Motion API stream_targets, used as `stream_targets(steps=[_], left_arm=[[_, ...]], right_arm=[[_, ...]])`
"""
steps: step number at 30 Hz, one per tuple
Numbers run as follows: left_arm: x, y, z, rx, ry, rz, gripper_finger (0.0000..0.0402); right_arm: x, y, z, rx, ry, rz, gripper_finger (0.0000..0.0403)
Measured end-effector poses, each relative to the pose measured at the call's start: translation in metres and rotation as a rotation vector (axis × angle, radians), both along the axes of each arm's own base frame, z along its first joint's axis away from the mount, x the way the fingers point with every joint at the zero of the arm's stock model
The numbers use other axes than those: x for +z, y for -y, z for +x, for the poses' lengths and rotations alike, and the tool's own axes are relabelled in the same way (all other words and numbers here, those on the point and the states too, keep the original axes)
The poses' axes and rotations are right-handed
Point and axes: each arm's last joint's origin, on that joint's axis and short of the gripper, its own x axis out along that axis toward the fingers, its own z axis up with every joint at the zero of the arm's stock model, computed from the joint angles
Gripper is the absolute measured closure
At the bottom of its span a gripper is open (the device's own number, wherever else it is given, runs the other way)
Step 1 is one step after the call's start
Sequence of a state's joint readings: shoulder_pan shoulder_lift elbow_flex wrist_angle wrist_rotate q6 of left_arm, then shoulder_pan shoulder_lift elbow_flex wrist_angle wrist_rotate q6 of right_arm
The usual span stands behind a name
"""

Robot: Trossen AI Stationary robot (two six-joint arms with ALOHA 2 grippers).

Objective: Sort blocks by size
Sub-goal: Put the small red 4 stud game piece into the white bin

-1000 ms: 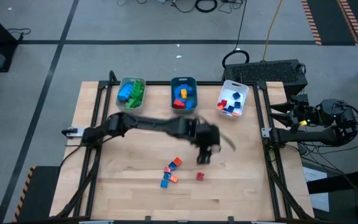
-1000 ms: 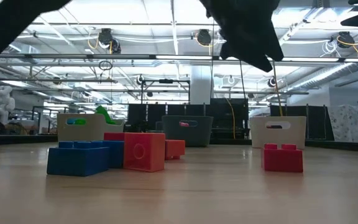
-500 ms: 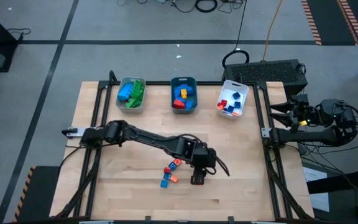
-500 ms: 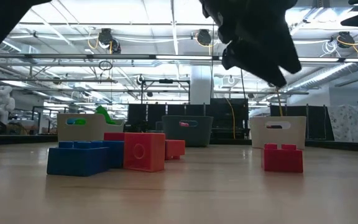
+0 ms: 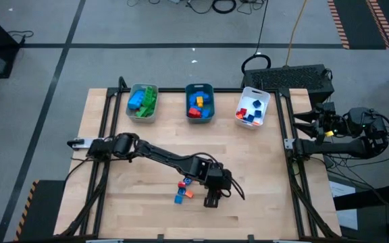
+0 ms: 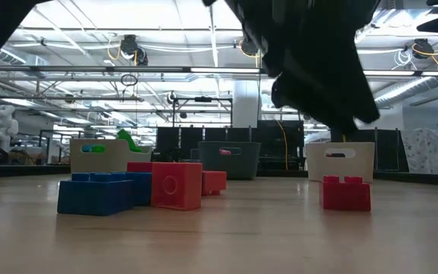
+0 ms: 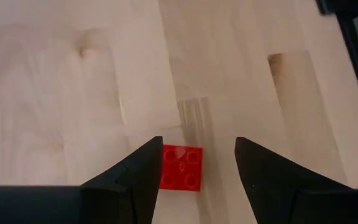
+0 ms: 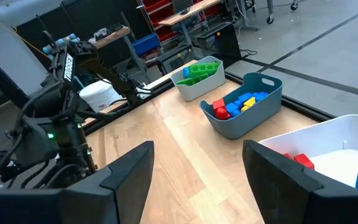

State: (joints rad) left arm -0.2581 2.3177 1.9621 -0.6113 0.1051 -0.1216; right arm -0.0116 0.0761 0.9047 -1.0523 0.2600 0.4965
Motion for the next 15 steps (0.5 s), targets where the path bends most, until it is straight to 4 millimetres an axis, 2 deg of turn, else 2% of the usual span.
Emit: stream_targets(steps=[7, 15], left_arm=[[-0.024, 0.0, -0.007, -0.023, -0.028, 0.027, 0.0199], [-0.027, 0.008, -0.01, -0.067, -0.026, 0.03, 0.0183]], right_arm=[[0.0, 0.0, 0.0, 0.002, -0.003, -0.01, 0.0165], [0.0, 0.0, 0.0, 0.002, -0.003, -0.01, 0.0165]])
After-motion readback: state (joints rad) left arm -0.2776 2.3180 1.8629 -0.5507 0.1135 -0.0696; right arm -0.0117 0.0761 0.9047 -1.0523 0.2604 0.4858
